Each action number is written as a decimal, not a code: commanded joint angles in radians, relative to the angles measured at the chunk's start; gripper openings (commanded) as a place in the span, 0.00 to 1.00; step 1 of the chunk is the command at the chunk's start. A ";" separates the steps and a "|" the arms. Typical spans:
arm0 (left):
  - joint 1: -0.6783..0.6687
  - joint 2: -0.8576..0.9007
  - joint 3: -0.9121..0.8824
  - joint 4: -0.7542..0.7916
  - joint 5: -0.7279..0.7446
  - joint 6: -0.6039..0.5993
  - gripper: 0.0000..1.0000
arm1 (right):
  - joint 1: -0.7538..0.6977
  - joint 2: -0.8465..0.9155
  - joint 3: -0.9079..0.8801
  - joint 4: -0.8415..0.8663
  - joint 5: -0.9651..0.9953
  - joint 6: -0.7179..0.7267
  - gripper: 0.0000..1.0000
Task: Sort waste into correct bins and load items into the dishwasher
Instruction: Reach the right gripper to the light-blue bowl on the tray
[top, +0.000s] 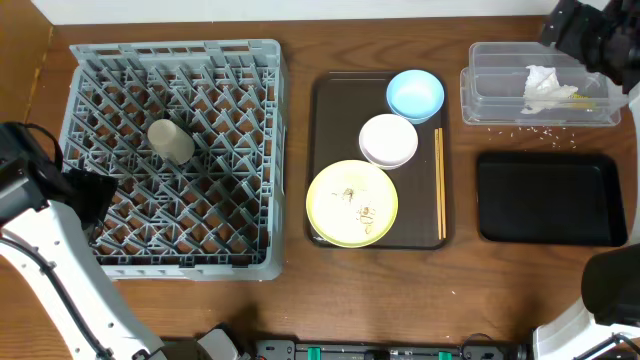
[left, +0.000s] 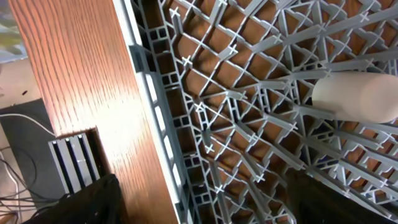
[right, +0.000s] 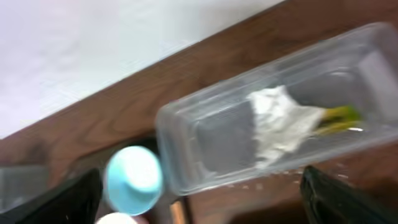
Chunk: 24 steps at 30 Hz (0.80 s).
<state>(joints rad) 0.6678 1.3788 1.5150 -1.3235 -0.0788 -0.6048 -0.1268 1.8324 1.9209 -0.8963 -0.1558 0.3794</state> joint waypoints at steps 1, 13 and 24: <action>0.005 -0.004 0.000 -0.003 -0.011 -0.019 0.87 | -0.001 -0.003 -0.003 0.018 -0.174 0.083 0.99; 0.005 -0.004 0.000 -0.004 0.011 -0.123 0.88 | 0.198 0.046 -0.005 0.033 -0.114 -0.084 0.99; 0.005 -0.004 0.000 -0.003 0.011 -0.123 0.89 | 0.346 0.080 -0.006 0.071 0.032 -0.114 0.99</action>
<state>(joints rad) 0.6678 1.3788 1.5150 -1.3239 -0.0692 -0.7143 0.1898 1.8919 1.9202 -0.8459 -0.1654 0.2558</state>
